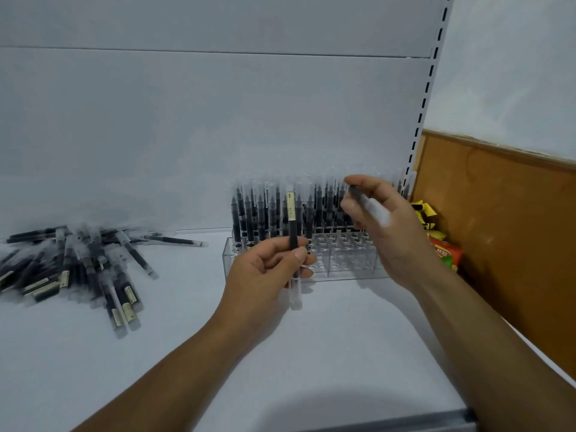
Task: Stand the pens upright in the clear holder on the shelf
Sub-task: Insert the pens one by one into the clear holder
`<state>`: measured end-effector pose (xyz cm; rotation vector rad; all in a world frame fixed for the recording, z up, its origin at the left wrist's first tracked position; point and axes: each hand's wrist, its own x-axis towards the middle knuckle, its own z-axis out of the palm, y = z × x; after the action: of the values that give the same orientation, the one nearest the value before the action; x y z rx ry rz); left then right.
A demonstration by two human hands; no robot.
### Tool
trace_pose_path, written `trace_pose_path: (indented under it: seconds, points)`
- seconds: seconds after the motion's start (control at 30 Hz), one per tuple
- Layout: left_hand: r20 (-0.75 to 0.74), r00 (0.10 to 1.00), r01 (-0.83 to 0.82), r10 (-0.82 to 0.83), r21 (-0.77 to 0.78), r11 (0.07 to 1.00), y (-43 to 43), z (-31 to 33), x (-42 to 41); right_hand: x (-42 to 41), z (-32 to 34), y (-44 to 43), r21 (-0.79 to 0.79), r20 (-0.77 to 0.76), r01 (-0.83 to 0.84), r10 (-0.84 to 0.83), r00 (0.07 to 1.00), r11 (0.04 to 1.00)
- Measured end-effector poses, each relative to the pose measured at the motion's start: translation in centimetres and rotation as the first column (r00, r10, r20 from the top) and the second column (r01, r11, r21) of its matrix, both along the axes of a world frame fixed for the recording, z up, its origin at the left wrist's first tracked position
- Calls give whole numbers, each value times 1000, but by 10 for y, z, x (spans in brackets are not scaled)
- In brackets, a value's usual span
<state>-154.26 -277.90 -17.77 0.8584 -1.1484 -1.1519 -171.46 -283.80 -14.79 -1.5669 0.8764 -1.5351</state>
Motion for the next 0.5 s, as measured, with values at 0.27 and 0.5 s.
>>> trace_pose_path:
  seconds: [0.27,0.5]
  points:
    - [29,1000,0,1,-18,1000,-1,-1,1,3,-2,-22,-181,-548,270,-325,771,946]
    - [-5,1000,15,-15,-16,1000,0,0,0,11,14,-31,-223,-684,208,-305,663,952]
